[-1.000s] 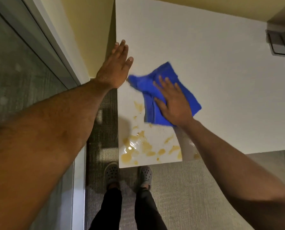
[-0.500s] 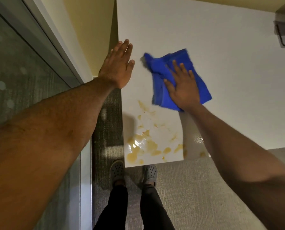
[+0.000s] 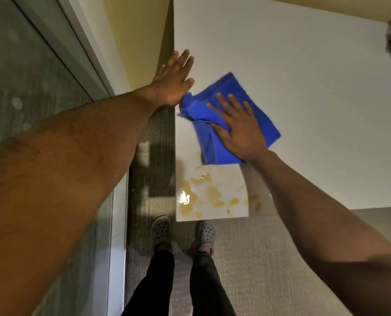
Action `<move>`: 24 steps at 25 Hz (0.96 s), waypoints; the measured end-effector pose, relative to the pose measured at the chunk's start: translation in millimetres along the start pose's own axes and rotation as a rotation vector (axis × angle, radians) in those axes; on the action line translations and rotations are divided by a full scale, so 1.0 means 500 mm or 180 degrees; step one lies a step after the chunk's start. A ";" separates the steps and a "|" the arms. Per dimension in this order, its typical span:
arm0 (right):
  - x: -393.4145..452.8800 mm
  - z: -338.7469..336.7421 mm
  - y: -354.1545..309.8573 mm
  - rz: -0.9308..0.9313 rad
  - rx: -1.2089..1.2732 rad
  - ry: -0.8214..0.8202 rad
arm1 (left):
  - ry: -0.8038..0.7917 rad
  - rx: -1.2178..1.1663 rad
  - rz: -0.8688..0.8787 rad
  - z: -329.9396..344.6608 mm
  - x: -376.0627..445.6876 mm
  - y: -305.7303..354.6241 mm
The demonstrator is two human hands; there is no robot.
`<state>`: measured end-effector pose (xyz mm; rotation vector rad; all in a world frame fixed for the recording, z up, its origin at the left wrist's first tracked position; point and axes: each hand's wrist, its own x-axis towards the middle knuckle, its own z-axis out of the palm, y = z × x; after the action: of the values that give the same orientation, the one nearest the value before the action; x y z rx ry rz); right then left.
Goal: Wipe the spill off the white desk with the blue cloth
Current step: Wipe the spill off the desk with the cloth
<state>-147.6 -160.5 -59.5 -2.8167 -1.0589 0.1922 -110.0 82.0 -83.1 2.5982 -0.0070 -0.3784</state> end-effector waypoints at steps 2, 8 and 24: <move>-0.020 0.021 -0.050 -0.0710 -0.0046 -0.0103 | -0.0066 0.0039 -0.0005 -0.003 0.009 0.000; -0.046 0.000 0.041 -0.0137 0.0447 0.0087 | -0.0272 0.0057 0.0113 -0.002 0.002 -0.015; -0.080 0.014 -0.022 -0.0777 0.0457 -0.0034 | 0.0030 0.0259 0.0065 0.002 0.003 0.005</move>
<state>-185.8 -178.2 -61.3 -2.5363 -1.3215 0.2473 -108.5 78.9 -83.3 2.6780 -0.0465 -0.3656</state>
